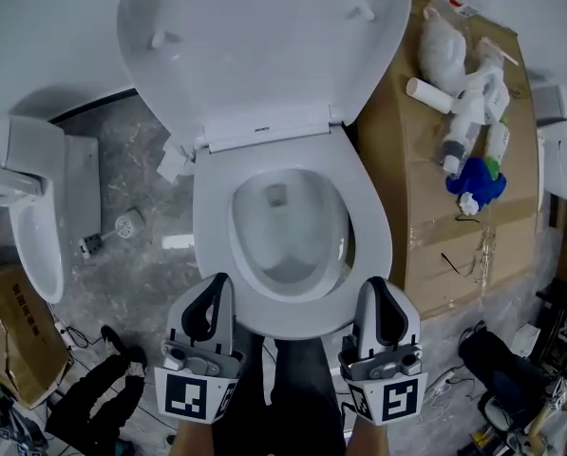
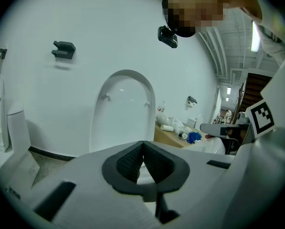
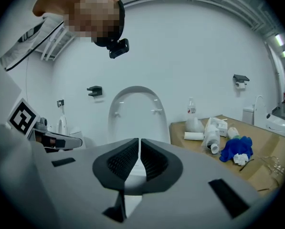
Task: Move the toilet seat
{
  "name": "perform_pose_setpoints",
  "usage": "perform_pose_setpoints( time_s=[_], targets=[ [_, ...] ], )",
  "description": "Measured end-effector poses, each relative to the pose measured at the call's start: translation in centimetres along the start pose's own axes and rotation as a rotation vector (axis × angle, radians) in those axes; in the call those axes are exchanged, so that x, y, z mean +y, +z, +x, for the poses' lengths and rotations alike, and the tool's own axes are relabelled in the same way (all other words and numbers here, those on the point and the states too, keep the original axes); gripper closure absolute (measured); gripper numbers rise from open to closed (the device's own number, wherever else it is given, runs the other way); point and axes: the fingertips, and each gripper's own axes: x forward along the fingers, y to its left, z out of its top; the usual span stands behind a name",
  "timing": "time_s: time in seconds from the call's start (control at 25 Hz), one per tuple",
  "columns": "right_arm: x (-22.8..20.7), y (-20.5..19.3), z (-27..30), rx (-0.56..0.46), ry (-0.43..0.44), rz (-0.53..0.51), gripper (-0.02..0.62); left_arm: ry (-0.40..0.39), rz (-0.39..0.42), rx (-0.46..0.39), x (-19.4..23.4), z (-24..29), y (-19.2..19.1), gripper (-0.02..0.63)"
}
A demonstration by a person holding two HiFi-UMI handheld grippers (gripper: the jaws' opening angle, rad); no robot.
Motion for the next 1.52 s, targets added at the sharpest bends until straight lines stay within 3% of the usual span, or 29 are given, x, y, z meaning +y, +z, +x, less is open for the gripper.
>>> perform_pose_setpoints(
  time_s=[0.72, 1.52],
  targets=[
    [0.0, 6.1, 4.3, -0.068, 0.055, -0.043, 0.583, 0.015, -0.057, -0.095, 2.5, 1.9, 5.9, 0.595],
    [0.0, 12.1, 10.0, -0.185, 0.084, -0.111, 0.583, 0.052, -0.048, -0.239, 5.5, 4.7, 11.9, 0.598]
  ],
)
